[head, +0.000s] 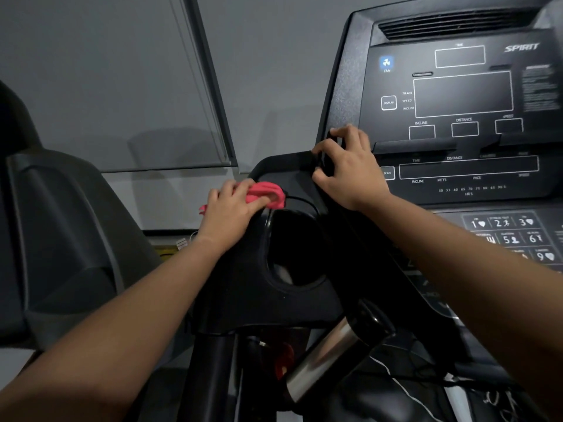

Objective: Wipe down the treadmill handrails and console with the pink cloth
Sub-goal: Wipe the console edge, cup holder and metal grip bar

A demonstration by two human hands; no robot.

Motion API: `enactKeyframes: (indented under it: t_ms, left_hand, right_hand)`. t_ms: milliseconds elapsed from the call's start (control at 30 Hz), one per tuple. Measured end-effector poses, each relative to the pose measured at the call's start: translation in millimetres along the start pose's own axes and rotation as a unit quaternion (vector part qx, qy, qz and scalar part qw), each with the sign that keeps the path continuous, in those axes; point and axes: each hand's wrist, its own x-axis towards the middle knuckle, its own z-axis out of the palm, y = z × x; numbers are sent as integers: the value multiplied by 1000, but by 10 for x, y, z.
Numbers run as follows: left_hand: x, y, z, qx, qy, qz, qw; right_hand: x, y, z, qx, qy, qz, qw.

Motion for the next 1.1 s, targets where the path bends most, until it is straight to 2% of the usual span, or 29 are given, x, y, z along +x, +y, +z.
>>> enactKeyframes:
  t_ms: [233, 367, 533, 600, 667, 767, 833, 1000, 1100]
  left_hand:
    - [425, 90, -131, -18, 30, -40, 999]
    - [220, 90, 5, -6, 35, -8, 999]
    - [-106, -25, 73, -47, 19, 61, 997]
    - [-190, -31, 97, -54, 18, 61, 997]
    - [-200, 6, 125, -69, 9, 20, 997]
    - [-84, 106, 136, -123, 12, -82, 989]
    - [72, 175, 97, -138, 30, -108, 984]
    - [517, 411, 6, -130, 5, -193, 973]
    - [759, 443, -54, -114, 11, -211, 971]
  right_hand:
    - [2, -5, -9, 1, 8, 4, 1000]
    - [3, 0, -5, 4, 4, 4, 1000]
    - [12, 8, -12, 2, 4, 3, 1000]
    - [2, 6, -5, 1, 4, 2, 1000]
    - [-4, -1, -2, -2, 4, 2, 1000]
    - [1, -15, -8, -6, 1, 3, 1000]
    - [0, -22, -6, -6, 3, 4, 1000]
    - [3, -20, -6, -7, 5, 3, 1000]
    - [2, -14, -3, -7, 9, 3, 1000]
